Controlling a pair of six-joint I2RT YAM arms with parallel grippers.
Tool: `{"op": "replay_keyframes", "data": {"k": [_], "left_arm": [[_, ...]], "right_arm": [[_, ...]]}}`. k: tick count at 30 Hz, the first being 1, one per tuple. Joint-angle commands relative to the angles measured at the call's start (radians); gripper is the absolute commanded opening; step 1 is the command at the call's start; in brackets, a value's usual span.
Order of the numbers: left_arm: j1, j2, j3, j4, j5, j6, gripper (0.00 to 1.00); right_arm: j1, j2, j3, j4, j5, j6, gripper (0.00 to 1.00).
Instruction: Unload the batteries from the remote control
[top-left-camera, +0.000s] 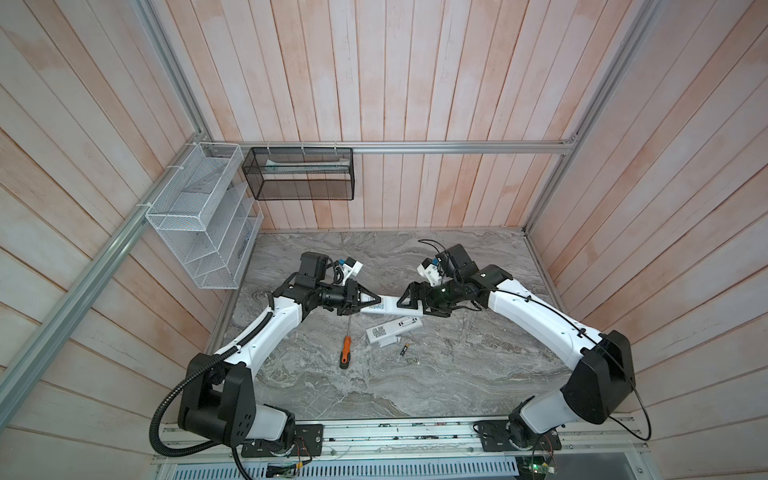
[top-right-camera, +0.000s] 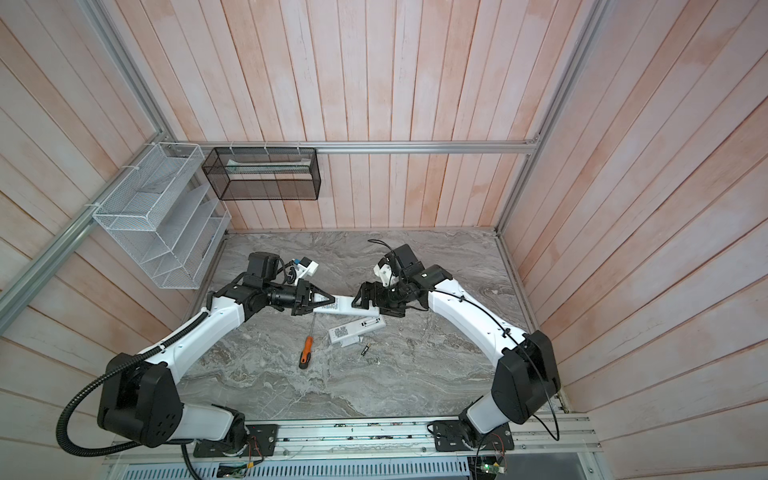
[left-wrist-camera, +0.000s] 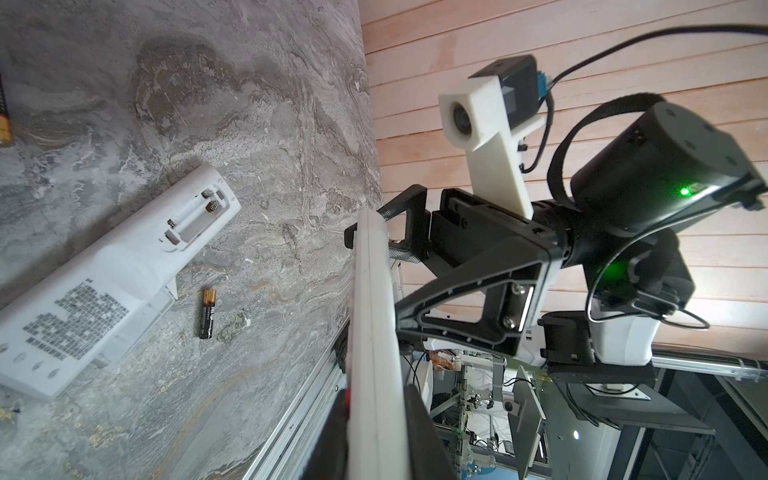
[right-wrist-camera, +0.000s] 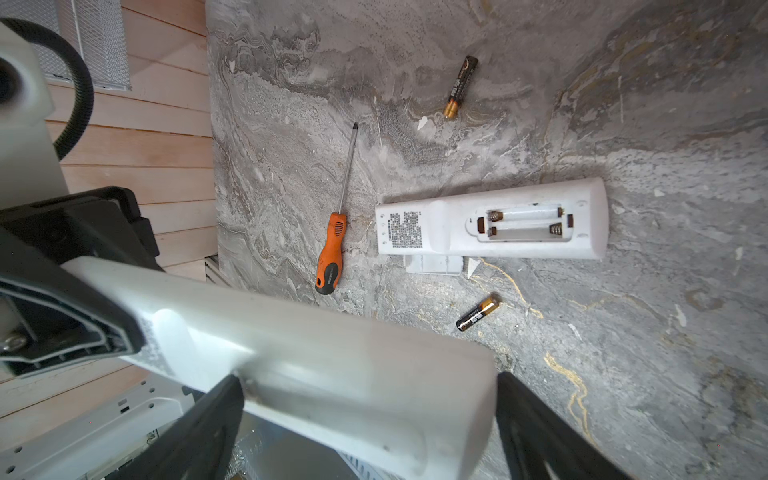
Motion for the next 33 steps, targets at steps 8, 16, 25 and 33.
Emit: {"op": "replay_keyframes", "data": {"k": [8, 16, 25, 33], "left_arm": [[-0.008, -0.024, 0.024, 0.025, 0.07, 0.017, 0.0], [-0.008, -0.022, 0.032, 0.003, 0.057, 0.035, 0.0], [-0.004, -0.004, 0.081, -0.139, -0.007, 0.138, 0.0], [0.005, 0.0, 0.081, -0.161, -0.023, 0.154, 0.0]], "right_arm": [[0.008, 0.002, -0.023, 0.008, 0.037, 0.016, 0.94], [0.008, 0.002, -0.004, -0.05, 0.116, 0.01, 0.94], [0.007, -0.009, 0.033, -0.108, 0.195, -0.016, 0.93], [0.006, -0.027, 0.025, -0.12, 0.207, -0.015, 0.94]]}}
